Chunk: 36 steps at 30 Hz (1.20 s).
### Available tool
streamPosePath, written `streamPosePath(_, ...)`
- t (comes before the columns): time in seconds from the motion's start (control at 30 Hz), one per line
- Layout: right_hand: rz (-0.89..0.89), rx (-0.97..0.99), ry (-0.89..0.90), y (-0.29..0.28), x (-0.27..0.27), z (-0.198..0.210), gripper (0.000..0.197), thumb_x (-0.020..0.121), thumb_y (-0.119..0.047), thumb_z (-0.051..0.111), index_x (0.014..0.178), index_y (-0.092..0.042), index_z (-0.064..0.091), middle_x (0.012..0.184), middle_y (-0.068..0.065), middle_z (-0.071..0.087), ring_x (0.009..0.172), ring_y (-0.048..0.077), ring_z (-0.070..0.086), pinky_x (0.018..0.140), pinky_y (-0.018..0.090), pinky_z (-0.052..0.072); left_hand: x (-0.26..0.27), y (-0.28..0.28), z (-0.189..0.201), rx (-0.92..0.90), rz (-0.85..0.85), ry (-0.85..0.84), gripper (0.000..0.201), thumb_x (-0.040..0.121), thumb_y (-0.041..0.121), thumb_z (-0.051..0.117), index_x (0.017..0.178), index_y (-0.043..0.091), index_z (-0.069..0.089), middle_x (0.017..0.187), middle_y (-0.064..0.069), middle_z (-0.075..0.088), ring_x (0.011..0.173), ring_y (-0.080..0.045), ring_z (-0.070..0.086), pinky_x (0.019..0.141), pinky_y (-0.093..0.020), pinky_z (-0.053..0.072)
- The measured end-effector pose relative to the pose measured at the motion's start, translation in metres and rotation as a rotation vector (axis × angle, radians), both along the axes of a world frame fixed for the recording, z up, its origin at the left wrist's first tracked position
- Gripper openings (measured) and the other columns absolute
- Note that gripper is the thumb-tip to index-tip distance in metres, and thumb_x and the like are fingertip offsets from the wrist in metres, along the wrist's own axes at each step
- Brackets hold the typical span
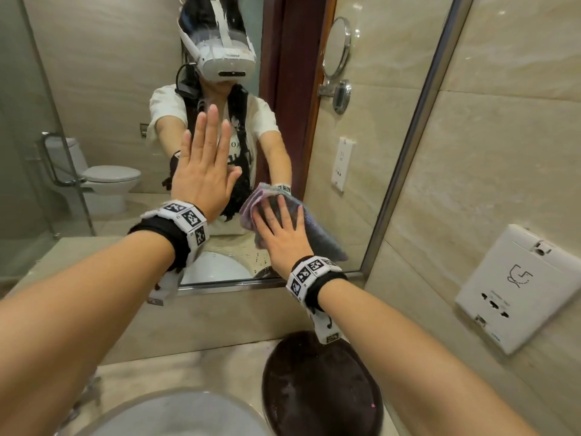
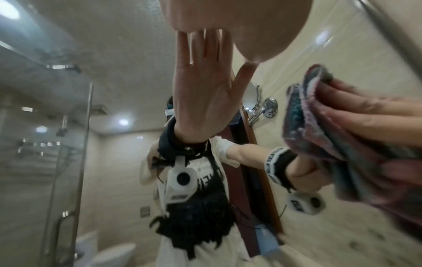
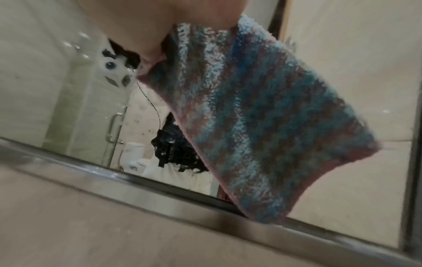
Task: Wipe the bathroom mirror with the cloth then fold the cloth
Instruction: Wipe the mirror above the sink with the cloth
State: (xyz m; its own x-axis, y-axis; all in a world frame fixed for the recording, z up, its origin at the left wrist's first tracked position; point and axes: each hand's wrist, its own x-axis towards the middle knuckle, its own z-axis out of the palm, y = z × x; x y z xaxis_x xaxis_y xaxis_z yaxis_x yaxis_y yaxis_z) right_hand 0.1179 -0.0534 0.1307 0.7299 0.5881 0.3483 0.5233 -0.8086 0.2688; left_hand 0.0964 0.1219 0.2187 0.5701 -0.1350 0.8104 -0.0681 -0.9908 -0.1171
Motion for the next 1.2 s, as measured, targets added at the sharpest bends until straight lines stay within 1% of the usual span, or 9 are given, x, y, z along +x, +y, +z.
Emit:
streamPosePath(0.13, -0.063, 0.23, -0.028, -0.009, 0.004, -0.004, 0.083, 0.088, -0.029, 0.054, 0.15, -0.023, -0.001, 0.16, 0.004, -0.007, 0.143, 0.028, -0.017, 0.111, 0.05, -0.014, -0.008, -0.009, -0.037, 0.038, -0.054, 0.015, 0.064, 0.096, 0.028, 0.031, 0.148, 0.0, 0.005, 0.155, -0.023, 0.0, 0.145, -0.03, -0.003, 0.119, -0.042, 0.002)
streamPosePath(0.3, -0.615, 1.023, 0.032, -0.049, 0.018, -0.003, 0.065, 0.094, -0.01, 0.039, 0.147, 0.005, 0.005, 0.156, 0.026, 0.0, 0.145, 0.041, -0.003, 0.119, 0.051, 0.007, -0.019, 0.001, -0.078, 0.122, -0.08, 0.098, 0.063, 0.093, 0.024, 0.029, 0.147, -0.001, 0.007, 0.156, -0.018, 0.0, 0.144, -0.026, -0.008, 0.118, -0.04, 0.002)
streamPosePath(0.5, -0.58, 0.622, -0.004, -0.028, 0.01, -0.024, 0.067, 0.091, -0.027, 0.028, 0.146, 0.007, 0.009, 0.153, 0.032, 0.006, 0.141, 0.049, 0.004, 0.118, 0.055, 0.003, -0.029, 0.021, -0.1, 0.111, -0.058, 0.157, 0.067, 0.09, 0.021, 0.036, 0.148, 0.0, 0.009, 0.156, -0.02, -0.001, 0.145, -0.028, -0.004, 0.118, -0.046, 0.011)
streamPosePath(0.7, 0.185, -0.04, 0.076, 0.029, -0.014, -0.066, 0.061, 0.094, -0.018, 0.037, 0.15, -0.019, 0.014, 0.16, 0.006, 0.004, 0.145, 0.037, -0.003, 0.115, 0.056, -0.002, -0.036, 0.026, -0.112, 0.151, -0.034, 0.175, 0.066, 0.09, 0.021, 0.036, 0.148, 0.0, 0.012, 0.154, -0.017, -0.008, 0.144, -0.026, -0.014, 0.118, -0.045, 0.007)
streamPosePath(0.83, 0.243, -0.131, 0.086, 0.028, -0.007, -0.08, 0.061, 0.086, -0.024, 0.022, 0.146, -0.022, 0.03, 0.157, 0.001, 0.022, 0.145, 0.03, 0.016, 0.116, 0.05, 0.017, -0.04, 0.026, -0.119, 0.147, -0.023, 0.182, 0.064, 0.09, 0.019, 0.036, 0.147, 0.0, 0.012, 0.154, -0.017, -0.009, 0.144, -0.026, -0.016, 0.118, -0.046, 0.007)
streamPosePath(0.9, 0.15, -0.034, 0.051, 0.014, -0.009, -0.081, 0.062, 0.082, -0.044, 0.043, 0.14, -0.022, 0.042, 0.149, 0.003, 0.04, 0.138, 0.031, 0.035, 0.109, 0.049, 0.036, -0.041, 0.024, -0.121, 0.143, -0.015, 0.189, 0.068, 0.086, 0.016, 0.038, 0.147, 0.0, 0.014, 0.154, -0.015, -0.006, 0.143, -0.025, -0.017, 0.118, -0.045, 0.006)
streamPosePath(0.97, 0.002, 0.136, 0.071, -0.005, -0.004, -0.09, 0.078, 0.08, -0.05, 0.058, 0.145, -0.018, 0.032, 0.153, 0.008, 0.03, 0.14, 0.038, 0.027, 0.112, 0.052, 0.026, -0.041, 0.02, -0.125, 0.142, -0.008, 0.207, 0.069, 0.085, 0.016, 0.04, 0.147, 0.001, 0.014, 0.154, -0.015, -0.007, 0.143, -0.025, -0.017, 0.118, -0.044, 0.004)
streamPosePath(1.1, -0.448, 0.636, 0.115, -0.05, 0.002, -0.095, 0.077, 0.091, -0.014, 0.05, 0.15, -0.007, 0.0, 0.157, 0.019, -0.005, 0.145, 0.039, -0.001, 0.12, 0.044, 0.008, -0.038, 0.004, -0.132, 0.158, -0.033, 0.238, 0.072, 0.085, 0.009, 0.044, 0.148, 0.002, 0.01, 0.155, -0.015, -0.005, 0.144, -0.028, -0.011, 0.118, -0.047, 0.005)
streamPosePath(1.2, -0.579, 0.955, 0.287, -0.073, 0.0, -0.081, 0.074, 0.089, 0.002, 0.041, 0.15, -0.013, 0.002, 0.158, 0.012, 0.005, 0.143, 0.031, 0.019, 0.112, 0.028, 0.024, -0.036, -0.01, -0.136, 0.163, -0.069, 0.232, 0.071, 0.083, 0.006, 0.042, 0.147, 0.003, 0.012, 0.156, -0.016, 0.0, 0.145, -0.027, -0.008, 0.118, -0.045, 0.002)
